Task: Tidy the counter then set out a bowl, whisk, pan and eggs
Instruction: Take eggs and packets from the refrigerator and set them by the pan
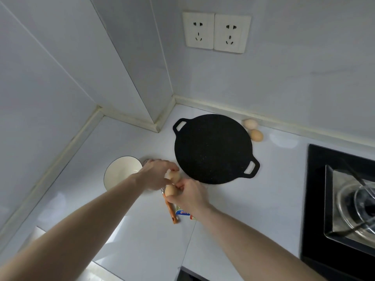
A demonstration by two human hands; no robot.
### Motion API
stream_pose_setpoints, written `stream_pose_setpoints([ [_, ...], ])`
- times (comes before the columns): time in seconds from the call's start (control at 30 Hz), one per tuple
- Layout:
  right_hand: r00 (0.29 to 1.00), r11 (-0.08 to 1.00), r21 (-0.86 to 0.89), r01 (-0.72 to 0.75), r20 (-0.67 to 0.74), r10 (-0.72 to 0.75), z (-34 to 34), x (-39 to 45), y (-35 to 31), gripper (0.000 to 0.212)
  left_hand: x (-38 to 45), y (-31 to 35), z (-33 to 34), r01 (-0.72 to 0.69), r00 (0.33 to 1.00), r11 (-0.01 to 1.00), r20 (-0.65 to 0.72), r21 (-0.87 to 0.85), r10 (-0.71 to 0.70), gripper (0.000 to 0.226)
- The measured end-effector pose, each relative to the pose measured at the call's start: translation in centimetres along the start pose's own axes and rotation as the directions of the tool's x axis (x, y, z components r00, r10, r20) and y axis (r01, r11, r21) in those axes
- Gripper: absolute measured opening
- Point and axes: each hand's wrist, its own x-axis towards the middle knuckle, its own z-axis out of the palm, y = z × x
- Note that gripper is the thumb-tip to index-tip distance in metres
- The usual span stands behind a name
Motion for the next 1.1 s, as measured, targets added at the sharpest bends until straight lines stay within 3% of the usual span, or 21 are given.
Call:
stream_pose_setpoints([
  [0.17,0.998,0.999,0.042,-0.018,-0.057,0.02,0.9,0.2,-0.4,0.045,0.1,0.1,-0.2,-0.052,0.998,0.995,-0.021,0.081,0.054,0.038],
  [0.33,1.0,1.0,0.011,-0.008,0.011,0.008,-0.2,0.5,0.5,0.03,0.4,0.3,-0.9,-0.051,0.998,0.96,-0.027,0.274,0.061,0.031],
  [0.5,1.0,0.999,0.049,-0.019,0.023,0.018,-5.0,-0.2,3.8,0.036,-0.3,1.4,-0.8,0.024,0.993,0.97,-0.114,0.241,0.004,0.041],
  [0.63,0.987,0.984,0.155,-0.084,-0.122,0.104,-12.4,-1.6,8.2,0.028,1.0,6.9,-2.4,-0.089,0.954,0.994,-0.281,0.057,0.101,0.039],
  [0.7,0.96,0.96,0.247,-0.136,-0.207,0.189,-16.3,-1.9,10.7,0.016,3.3,11.1,-3.6,-0.193,0.915,0.981,-0.359,0.013,0.185,0.037],
  [0.8,0.902,0.931,0.31,-0.193,-0.318,0.293,-21.2,-0.9,14.2,0.017,7.6,17.7,-4.6,-0.255,0.878,0.967,-0.421,-0.012,0.227,0.037],
  [0.93,0.852,0.906,0.328,-0.269,-0.358,0.383,-24.6,1.8,17.6,0.012,12.6,23.8,-3.7,-0.227,0.896,0.971,-0.375,0.076,0.238,0.042],
  [1.1,0.839,0.926,0.185,-0.33,-0.393,0.377,-25.4,4.4,20.3,0.017,17.3,26.7,-3.2,-0.196,0.881,0.934,-0.364,0.297,0.301,0.04],
])
